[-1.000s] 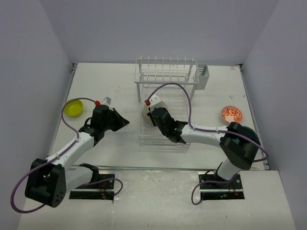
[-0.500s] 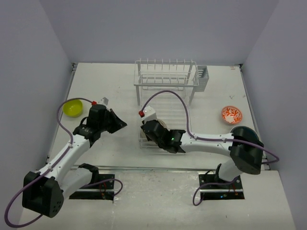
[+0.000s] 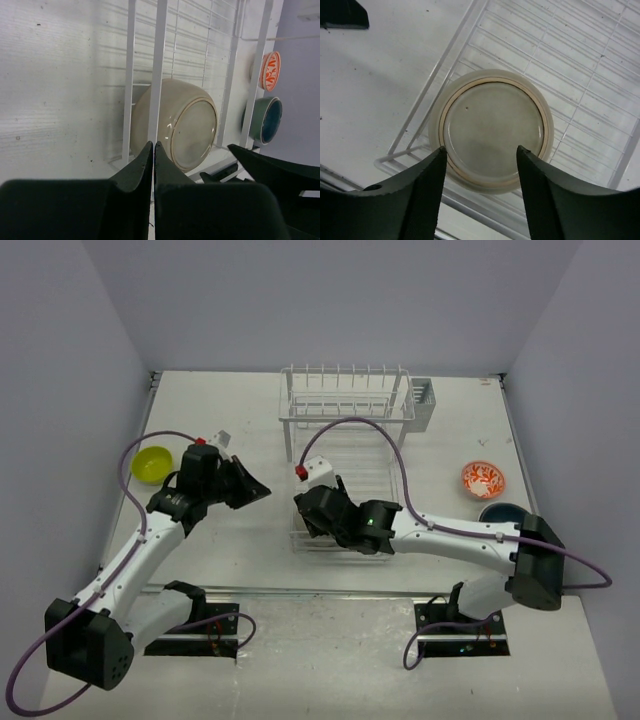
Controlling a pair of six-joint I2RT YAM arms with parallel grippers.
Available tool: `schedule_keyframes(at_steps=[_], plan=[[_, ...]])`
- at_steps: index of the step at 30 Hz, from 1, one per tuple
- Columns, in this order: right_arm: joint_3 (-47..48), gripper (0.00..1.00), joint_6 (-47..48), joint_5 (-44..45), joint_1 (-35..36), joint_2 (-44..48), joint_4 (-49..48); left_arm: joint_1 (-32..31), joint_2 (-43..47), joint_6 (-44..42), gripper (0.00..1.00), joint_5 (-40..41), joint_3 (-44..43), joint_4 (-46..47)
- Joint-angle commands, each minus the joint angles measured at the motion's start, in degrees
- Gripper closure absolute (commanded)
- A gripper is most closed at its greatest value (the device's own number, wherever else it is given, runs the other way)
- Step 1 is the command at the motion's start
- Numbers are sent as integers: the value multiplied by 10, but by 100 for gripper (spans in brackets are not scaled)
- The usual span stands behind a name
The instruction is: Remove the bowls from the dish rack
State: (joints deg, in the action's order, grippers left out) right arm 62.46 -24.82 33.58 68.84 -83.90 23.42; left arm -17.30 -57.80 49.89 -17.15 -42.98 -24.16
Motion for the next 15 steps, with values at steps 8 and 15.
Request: schedule_keyframes(at_steps=[8, 15], plan=[[94, 22, -148, -108, -36, 127, 218, 2, 7, -27, 100, -112, -58, -30], [-18, 21, -140, -333, -177, 209, 171, -30, -38, -35, 100, -128, -119, -37]])
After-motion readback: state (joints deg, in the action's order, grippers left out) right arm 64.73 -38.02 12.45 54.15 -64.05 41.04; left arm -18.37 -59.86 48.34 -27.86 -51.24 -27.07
